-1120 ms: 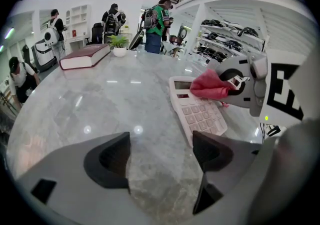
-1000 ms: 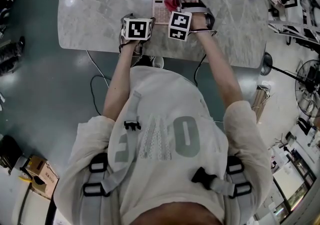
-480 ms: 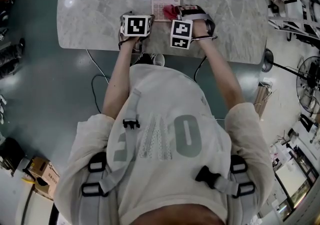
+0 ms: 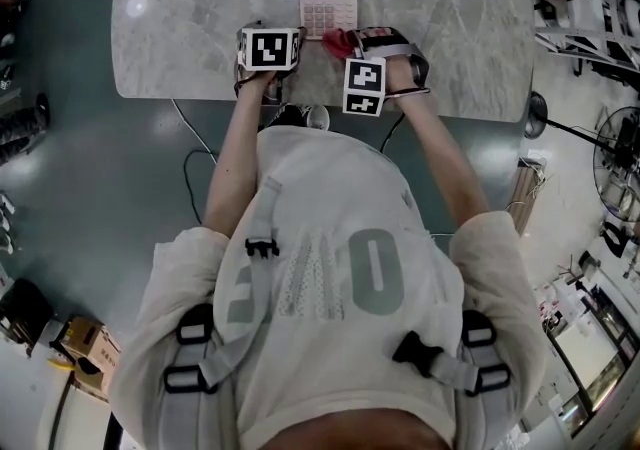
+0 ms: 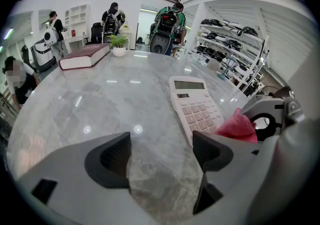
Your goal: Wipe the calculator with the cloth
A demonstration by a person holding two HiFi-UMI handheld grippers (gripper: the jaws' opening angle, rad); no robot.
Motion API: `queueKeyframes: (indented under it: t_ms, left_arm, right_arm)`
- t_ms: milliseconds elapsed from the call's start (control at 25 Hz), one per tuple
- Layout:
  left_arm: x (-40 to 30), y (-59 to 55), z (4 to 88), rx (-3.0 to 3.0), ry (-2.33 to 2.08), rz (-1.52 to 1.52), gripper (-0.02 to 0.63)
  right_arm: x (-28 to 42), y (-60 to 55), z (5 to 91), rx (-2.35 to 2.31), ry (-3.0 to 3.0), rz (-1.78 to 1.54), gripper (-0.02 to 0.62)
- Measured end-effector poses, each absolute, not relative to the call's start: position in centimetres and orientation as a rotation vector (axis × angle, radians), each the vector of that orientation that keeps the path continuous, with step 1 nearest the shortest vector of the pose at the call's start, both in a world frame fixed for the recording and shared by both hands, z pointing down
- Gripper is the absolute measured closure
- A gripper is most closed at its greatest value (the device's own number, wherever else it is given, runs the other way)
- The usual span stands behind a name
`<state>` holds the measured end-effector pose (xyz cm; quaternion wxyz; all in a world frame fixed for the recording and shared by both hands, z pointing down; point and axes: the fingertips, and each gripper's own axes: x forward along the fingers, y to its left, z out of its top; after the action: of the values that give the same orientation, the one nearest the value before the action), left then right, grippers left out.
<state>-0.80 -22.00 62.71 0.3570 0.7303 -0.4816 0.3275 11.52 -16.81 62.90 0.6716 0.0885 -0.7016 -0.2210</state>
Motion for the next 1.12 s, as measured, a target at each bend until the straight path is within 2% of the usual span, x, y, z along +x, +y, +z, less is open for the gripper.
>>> queueKeyframes:
  t_ms: [600,880,920,1120]
  left_arm:
    - [-1.1,-22.3,62.5,1.852,-1.242,0.836,0.225]
    - [-2.6,-24.0,56.6,1.885,-1.303,0.498,0.236]
    - [-2.7,-24.4,54.9,1.916,-1.314,0.418,0.265]
    - [-5.6,-25.5,46.2,2.032,-1.494,0.098,0.519]
  right_arm:
    - [11.5,-17.4,62.1,0.182,-1.600,-0.504,0.540]
    - [10.4,-24.4,56.2,0.328,-1.608,-0.583,0.540]
    - [10.3,-25.4,55.4,0.342,-1.605,-0.600,0.540]
    - [9.1,-29.4,52.5,0.378,-1.591,-0.679,0.540]
